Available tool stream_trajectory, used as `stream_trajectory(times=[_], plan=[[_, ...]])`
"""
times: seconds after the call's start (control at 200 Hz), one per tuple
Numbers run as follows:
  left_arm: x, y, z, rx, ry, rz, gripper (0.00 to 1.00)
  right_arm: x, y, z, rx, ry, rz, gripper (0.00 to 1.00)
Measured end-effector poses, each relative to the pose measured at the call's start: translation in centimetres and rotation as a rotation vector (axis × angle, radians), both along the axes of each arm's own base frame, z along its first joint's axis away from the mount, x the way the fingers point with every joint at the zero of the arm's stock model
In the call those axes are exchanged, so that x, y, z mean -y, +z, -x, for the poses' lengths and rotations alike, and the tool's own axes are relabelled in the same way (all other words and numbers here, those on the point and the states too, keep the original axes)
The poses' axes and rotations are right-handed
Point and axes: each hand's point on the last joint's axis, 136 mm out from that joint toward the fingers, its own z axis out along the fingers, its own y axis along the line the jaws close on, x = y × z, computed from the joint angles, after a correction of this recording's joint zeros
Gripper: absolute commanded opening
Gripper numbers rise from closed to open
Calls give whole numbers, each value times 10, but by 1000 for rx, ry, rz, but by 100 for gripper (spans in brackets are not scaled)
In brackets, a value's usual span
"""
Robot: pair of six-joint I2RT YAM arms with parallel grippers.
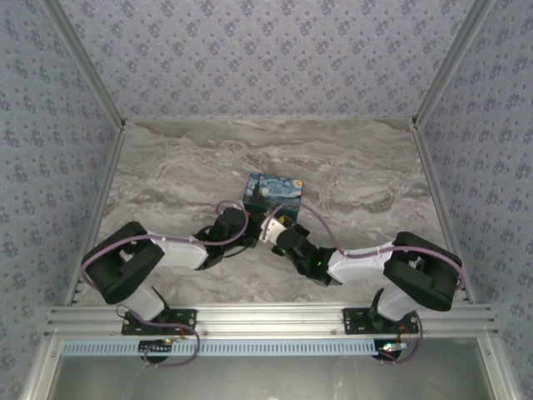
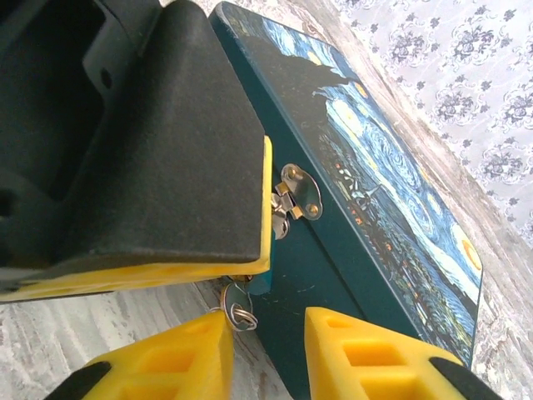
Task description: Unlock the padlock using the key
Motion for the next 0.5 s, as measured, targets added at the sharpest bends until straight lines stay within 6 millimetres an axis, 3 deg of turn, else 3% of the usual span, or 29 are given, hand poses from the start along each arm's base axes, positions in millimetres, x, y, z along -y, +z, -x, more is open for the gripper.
stream_trajectory(times=[0.3, 0.5], plan=[[-2, 2, -3, 9, 13, 2, 8, -6, -3, 1, -66, 44, -56, 7], [-2, 2, -2, 8, 13, 0, 8, -6, -4, 0, -128, 74, -101, 4]])
